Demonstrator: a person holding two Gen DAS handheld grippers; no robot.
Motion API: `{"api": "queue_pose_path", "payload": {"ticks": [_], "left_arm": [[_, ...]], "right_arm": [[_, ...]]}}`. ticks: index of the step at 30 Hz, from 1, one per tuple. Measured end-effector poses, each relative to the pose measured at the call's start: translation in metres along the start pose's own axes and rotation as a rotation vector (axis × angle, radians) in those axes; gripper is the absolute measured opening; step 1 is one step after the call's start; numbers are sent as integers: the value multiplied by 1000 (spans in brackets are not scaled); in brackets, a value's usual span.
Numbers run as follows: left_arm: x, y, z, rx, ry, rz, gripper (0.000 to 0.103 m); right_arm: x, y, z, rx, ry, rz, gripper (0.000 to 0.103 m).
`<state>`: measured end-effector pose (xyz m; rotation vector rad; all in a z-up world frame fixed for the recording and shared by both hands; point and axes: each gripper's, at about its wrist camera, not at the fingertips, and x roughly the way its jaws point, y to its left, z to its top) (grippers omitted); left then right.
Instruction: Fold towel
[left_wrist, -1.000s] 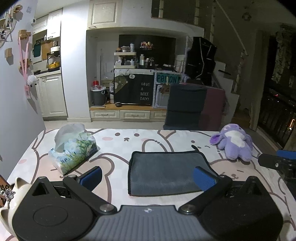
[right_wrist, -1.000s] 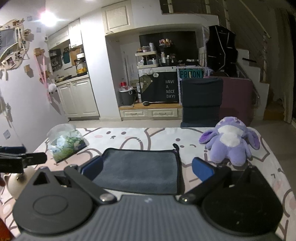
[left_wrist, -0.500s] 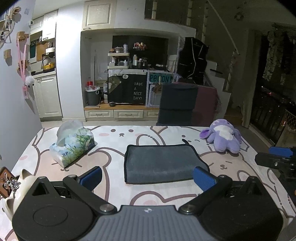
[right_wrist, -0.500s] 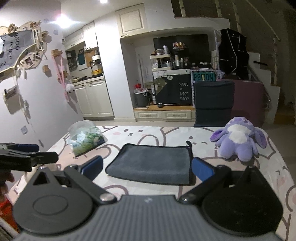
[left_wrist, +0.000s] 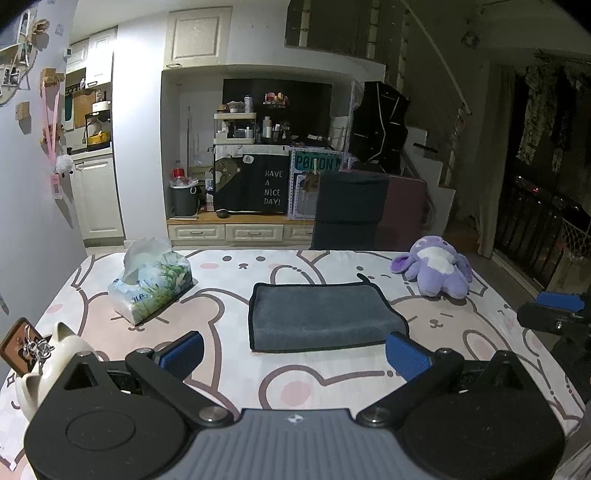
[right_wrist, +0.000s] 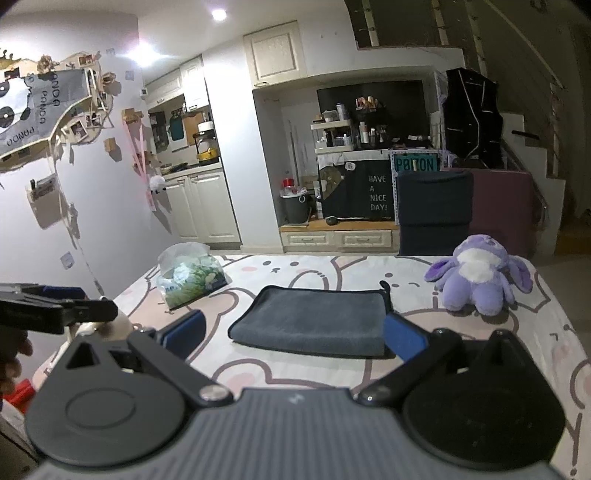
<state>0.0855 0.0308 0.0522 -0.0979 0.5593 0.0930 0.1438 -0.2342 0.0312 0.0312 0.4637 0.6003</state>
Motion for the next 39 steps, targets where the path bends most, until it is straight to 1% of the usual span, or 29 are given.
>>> {"api": "queue_pose_path", "payload": {"ticks": [6, 11, 16, 20, 28, 33, 39], "left_arm": [[-9, 2, -13, -6, 3, -2, 103], [-15, 1, -23, 1, -1, -8, 103], [-20, -1, -31, 8, -10, 1, 103], [-23, -1, -37, 17, -15, 7, 103], [-27, -3, -48, 34, -15, -4, 103], [-29, -6, -54, 50, -14, 15, 103], [-31, -8, -61, 53, -4, 4, 103]], "right_arm": [[-17, 1, -12, -11, -13, -12, 103], [-23, 3, -21, -35, -14, -27, 103], [-29, 8, -28, -43, -14, -31, 103], [-32, 11, -31, -53, -10, -39, 103], [-41, 18, -40, -87, -16, -57, 103], [-45, 20, -46, -98, -11, -51, 103], [-49, 21, -49, -107, -13, -56, 103]]}}
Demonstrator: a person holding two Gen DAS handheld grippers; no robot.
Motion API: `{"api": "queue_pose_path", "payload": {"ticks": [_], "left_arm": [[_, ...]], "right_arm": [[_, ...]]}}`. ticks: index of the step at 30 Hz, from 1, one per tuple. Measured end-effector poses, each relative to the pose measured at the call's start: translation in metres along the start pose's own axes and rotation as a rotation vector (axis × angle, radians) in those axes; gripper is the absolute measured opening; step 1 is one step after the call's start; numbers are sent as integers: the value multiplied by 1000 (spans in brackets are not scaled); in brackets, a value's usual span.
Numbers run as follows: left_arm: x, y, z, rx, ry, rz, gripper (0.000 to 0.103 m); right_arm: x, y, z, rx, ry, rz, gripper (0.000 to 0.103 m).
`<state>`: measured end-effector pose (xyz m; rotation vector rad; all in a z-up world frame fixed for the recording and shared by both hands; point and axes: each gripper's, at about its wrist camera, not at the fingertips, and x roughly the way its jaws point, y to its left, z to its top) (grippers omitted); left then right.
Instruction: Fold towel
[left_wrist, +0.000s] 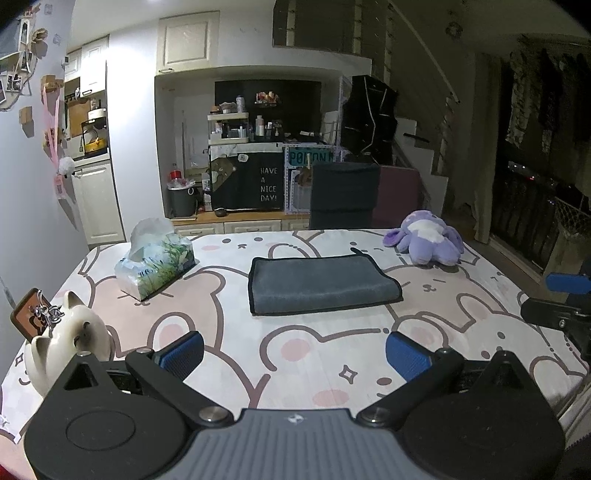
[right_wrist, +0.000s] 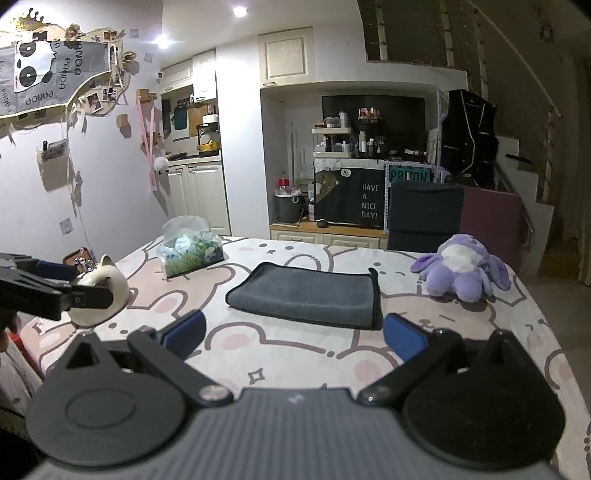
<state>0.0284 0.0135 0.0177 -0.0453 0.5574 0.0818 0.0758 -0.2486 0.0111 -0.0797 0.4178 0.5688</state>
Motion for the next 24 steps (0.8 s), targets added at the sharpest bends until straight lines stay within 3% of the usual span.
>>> {"api": "queue_pose_path", "payload": {"ticks": [24], "left_arm": [[-12, -3, -21, -1, 4, -31, 103]], "right_arm": [[-1, 4, -12, -23, 18, 8, 103]]}}
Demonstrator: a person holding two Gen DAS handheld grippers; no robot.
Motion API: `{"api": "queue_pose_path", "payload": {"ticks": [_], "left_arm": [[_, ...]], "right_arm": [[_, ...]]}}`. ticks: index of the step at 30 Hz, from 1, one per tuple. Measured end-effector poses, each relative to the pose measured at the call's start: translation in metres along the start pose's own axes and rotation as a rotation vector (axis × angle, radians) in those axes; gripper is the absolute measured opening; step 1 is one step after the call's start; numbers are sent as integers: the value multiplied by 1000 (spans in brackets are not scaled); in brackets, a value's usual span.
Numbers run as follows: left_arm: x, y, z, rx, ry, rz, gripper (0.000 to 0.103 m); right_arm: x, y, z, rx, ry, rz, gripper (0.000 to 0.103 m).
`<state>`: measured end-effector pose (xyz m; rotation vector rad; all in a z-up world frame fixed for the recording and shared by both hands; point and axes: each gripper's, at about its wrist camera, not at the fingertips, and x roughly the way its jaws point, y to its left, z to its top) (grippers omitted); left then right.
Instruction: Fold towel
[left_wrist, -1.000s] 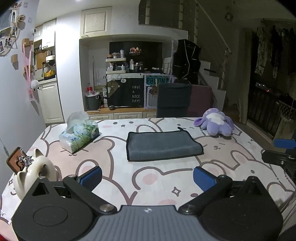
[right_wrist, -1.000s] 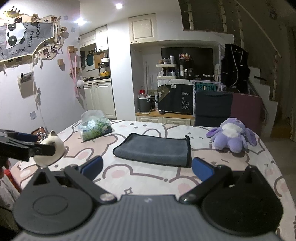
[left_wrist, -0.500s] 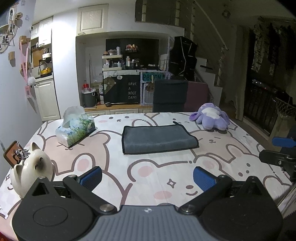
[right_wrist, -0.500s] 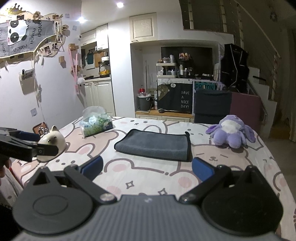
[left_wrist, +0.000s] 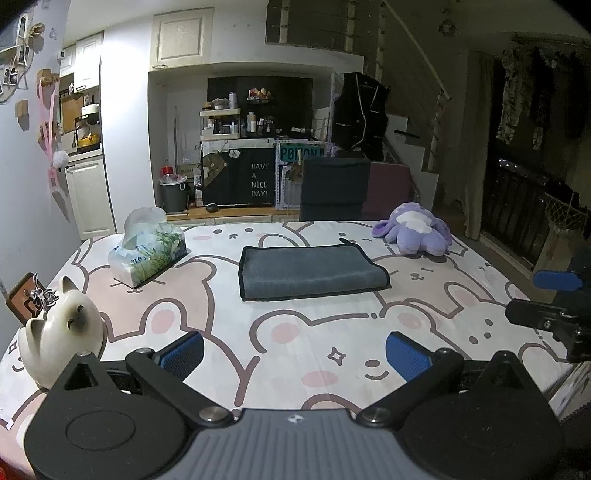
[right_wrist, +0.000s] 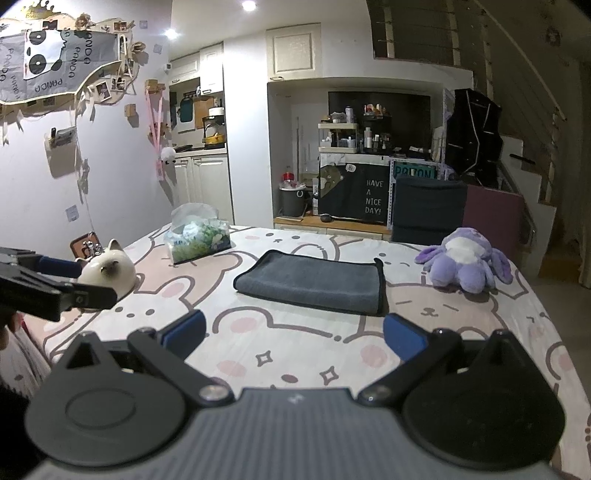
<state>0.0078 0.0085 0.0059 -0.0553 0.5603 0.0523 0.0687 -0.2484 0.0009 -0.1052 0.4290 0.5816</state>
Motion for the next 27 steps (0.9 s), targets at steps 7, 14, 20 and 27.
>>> {"api": "queue_pose_path", "payload": {"ticks": [7, 14, 20, 27], "left_arm": [[0, 1, 0, -1, -1, 0, 103], [-1, 2, 0, -2, -1, 0, 103], [-1, 2, -1, -1, -1, 0, 103], [-1, 2, -1, 0, -2, -1, 103]], "right_arm": [[0, -1, -2, 3, -1, -6, 103], [0, -1, -3, 3, -2, -5, 103], [1, -1, -4, 1, 1, -2, 103], [0, 0, -4, 1, 0, -1, 103]]}}
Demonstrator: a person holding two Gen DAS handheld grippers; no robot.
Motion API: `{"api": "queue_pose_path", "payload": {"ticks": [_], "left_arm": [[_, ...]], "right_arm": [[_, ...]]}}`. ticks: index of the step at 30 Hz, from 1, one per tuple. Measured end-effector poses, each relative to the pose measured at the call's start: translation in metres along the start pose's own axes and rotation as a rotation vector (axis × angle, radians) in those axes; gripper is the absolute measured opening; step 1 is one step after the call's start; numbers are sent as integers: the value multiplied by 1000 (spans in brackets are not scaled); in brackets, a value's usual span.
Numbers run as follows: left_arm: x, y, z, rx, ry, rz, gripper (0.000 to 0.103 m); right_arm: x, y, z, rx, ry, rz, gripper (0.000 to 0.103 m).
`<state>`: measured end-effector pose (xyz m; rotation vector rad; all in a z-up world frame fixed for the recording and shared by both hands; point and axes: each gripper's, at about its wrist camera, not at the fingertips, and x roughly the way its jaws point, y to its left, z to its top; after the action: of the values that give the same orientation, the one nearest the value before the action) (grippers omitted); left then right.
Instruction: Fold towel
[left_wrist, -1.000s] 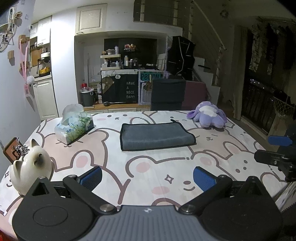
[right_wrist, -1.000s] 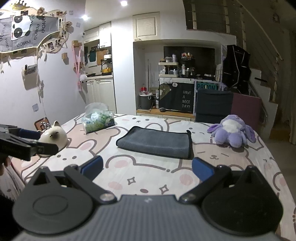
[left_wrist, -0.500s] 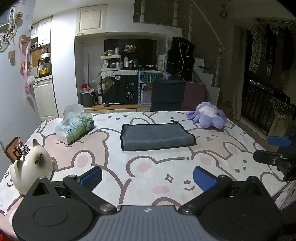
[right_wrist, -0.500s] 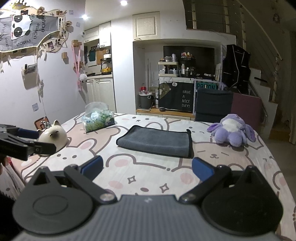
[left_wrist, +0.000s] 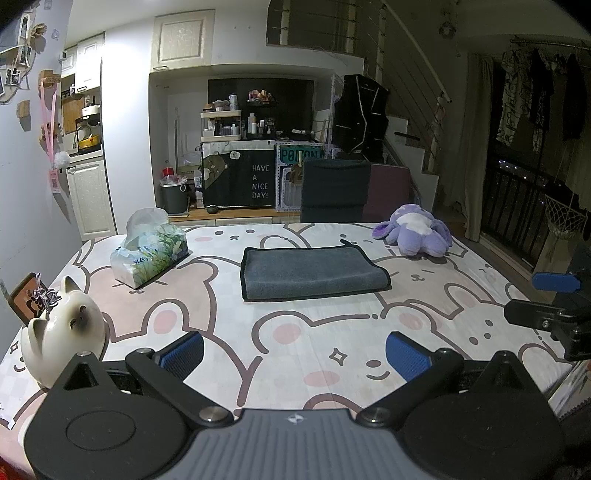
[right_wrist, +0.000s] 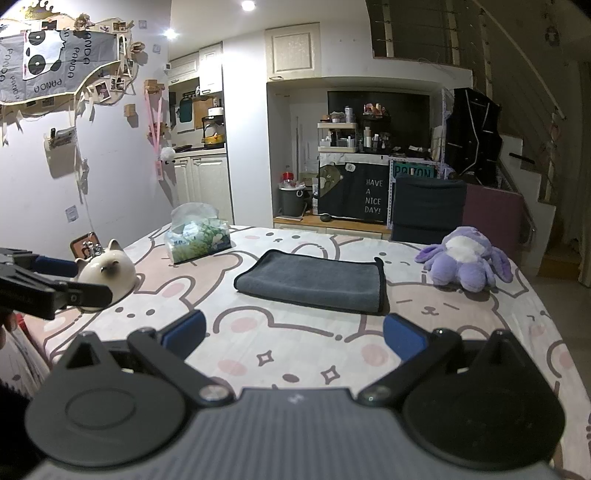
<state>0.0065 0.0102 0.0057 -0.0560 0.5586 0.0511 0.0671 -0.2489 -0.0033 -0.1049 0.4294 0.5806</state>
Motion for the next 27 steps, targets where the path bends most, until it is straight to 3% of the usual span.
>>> {"api": "queue_pose_path", "payload": {"ticks": [27], "left_arm": [[-2, 2, 0, 0, -3, -2, 103]], "right_arm": [[0, 0, 0, 0, -1, 1, 103]]}}
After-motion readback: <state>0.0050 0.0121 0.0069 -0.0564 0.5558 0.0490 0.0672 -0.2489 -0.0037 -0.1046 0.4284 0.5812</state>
